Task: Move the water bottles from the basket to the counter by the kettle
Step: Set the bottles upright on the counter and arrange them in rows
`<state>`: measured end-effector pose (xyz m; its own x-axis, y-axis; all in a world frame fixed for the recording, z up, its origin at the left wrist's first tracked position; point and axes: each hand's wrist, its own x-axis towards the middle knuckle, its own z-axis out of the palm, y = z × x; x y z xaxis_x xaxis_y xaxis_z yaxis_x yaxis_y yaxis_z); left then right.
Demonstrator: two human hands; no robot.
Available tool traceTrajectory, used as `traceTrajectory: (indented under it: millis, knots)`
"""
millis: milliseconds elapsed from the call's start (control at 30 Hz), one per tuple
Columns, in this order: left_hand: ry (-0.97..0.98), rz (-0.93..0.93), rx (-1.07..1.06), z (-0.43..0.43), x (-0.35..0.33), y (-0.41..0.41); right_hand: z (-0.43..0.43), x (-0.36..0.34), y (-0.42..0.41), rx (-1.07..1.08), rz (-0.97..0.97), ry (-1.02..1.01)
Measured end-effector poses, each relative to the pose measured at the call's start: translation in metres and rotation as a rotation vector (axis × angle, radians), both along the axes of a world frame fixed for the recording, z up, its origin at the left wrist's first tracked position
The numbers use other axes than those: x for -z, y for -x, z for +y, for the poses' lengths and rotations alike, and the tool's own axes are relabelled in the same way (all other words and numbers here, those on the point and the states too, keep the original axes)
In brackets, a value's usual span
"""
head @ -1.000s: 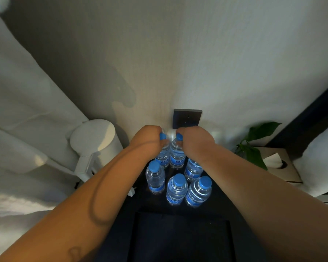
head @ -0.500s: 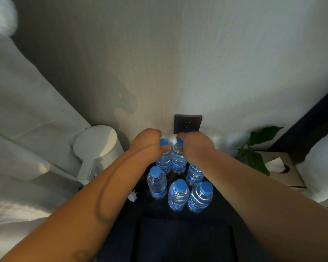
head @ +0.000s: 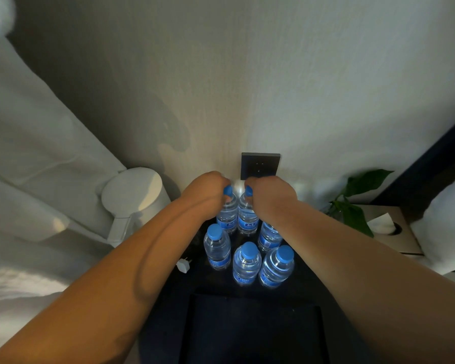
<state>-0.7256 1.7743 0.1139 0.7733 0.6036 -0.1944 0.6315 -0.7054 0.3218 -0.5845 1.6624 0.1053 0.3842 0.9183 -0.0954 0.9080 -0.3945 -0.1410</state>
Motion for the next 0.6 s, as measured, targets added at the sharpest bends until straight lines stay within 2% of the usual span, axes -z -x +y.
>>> traceTrajectory:
  millis: [367,600]
  knots:
    - [-0.05,0.015,0.088,0.0023,0.0027,-0.0023,0.0027,-0.0004,0.0006,-0.007,-0.045,0.022]
    - [-0.038,-0.013,-0.032,-0.0028,0.0038,-0.0072,0.0033,0.001,-0.0004,-0.006,-0.037,0.017]
